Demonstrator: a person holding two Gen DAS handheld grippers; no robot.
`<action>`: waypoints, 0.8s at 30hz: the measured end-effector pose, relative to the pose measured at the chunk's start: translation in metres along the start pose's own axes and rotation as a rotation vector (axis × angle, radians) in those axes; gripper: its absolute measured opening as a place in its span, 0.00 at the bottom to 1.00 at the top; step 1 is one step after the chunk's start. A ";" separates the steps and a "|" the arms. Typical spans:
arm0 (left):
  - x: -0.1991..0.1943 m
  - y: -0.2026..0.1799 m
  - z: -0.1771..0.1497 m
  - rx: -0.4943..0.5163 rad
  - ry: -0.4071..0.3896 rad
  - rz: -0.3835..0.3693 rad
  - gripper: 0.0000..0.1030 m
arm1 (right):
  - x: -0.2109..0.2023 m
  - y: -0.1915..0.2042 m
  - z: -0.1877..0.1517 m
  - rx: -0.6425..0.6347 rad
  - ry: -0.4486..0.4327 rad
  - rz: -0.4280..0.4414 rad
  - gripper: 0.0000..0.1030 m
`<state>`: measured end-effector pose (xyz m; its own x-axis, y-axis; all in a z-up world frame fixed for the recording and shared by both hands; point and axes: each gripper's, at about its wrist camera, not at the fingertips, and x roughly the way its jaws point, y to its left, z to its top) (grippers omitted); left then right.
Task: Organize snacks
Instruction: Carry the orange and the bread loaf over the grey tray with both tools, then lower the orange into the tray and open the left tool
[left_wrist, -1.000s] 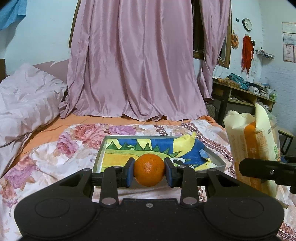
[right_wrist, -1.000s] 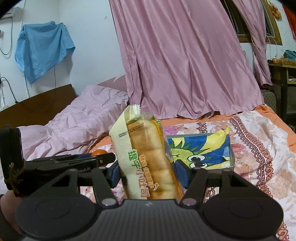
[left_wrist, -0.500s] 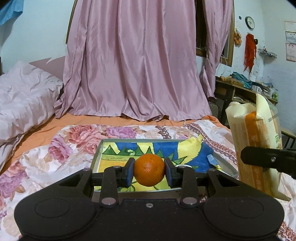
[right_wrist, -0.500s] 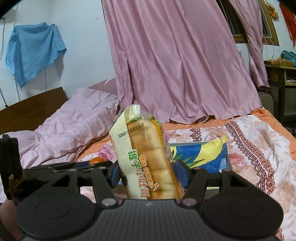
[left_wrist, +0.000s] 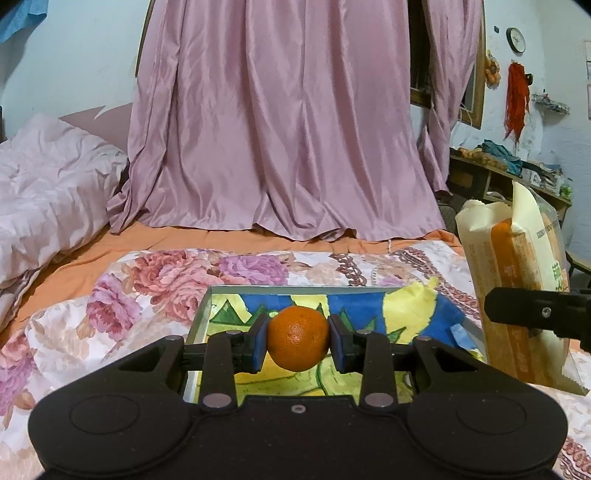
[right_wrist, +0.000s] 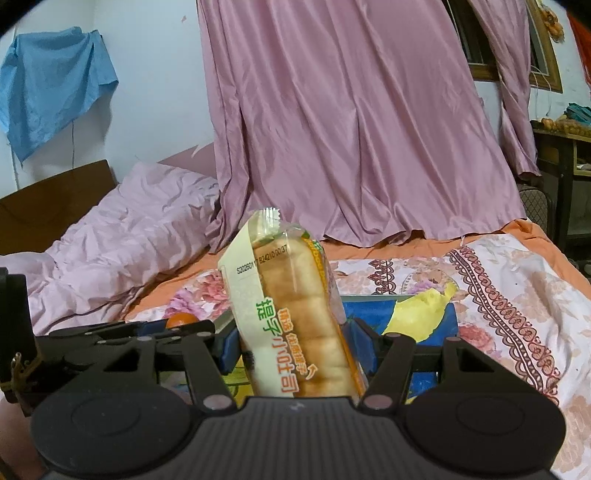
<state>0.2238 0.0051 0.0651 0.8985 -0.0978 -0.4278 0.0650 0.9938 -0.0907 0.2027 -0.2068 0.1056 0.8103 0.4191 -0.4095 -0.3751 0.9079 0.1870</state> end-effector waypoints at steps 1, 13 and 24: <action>0.004 0.001 0.001 0.000 0.003 0.001 0.35 | 0.005 -0.001 0.000 0.001 0.005 -0.003 0.63; 0.060 0.010 0.006 -0.016 0.058 0.002 0.35 | 0.070 -0.015 0.003 0.001 0.073 -0.052 0.63; 0.101 0.023 -0.008 -0.058 0.145 0.026 0.35 | 0.118 -0.030 -0.009 0.020 0.159 -0.105 0.63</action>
<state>0.3130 0.0176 0.0127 0.8274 -0.0834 -0.5554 0.0138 0.9916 -0.1284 0.3062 -0.1848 0.0435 0.7629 0.3175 -0.5632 -0.2815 0.9473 0.1527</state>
